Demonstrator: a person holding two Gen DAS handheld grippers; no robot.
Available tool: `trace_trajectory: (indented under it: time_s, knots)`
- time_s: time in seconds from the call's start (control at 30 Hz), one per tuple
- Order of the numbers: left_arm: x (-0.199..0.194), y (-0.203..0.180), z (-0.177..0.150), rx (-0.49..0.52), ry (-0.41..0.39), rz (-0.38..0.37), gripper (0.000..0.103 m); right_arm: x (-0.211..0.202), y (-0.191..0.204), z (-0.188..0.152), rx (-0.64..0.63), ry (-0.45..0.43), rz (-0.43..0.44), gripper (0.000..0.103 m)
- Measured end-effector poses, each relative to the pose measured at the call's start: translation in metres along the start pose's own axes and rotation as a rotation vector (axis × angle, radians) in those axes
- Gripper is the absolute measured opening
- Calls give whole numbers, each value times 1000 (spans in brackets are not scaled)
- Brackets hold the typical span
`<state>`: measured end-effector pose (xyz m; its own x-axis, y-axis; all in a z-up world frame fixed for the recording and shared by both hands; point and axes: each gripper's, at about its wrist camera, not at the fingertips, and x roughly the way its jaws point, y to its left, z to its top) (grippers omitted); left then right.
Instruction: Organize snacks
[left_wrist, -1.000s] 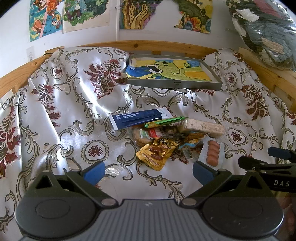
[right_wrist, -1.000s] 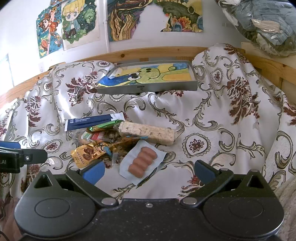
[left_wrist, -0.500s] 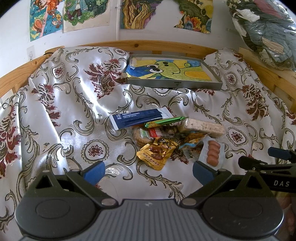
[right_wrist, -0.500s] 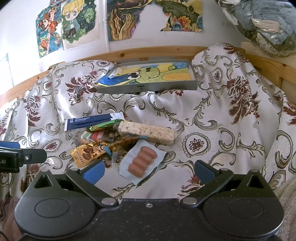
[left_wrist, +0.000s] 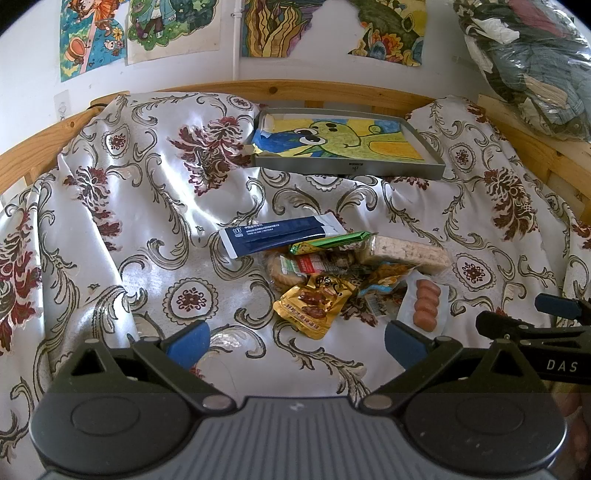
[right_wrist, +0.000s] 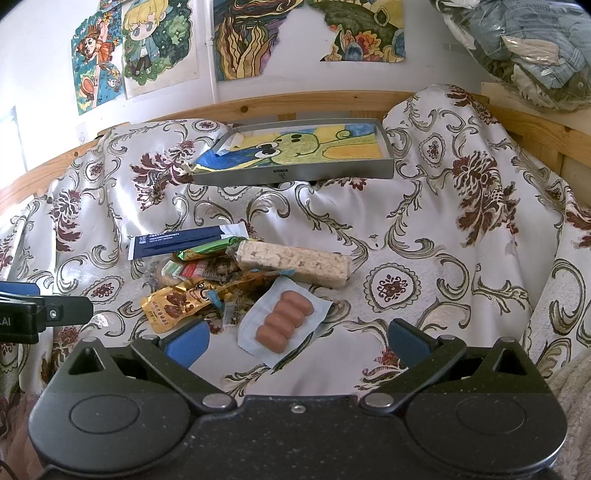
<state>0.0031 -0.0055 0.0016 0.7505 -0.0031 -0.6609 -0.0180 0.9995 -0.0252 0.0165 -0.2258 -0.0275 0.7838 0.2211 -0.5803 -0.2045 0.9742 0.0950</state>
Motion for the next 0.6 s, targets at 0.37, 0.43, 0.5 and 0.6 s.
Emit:
trace_trajectory:
  time_s: [0.37,0.43,0.5,0.6]
  knots:
    - [1,-2,1,-1,1,0,103,1,0,0,0,2,0,102]
    - [1,-3,1,0,2,1,103,1,0,0,0,3,1,102]
    - [1,-3,2,0,3,2,103,1,0,0,-1,4,2,102]
    - [1,-4,2,2,4,3,103,0,1,1,-5,6,5,102]
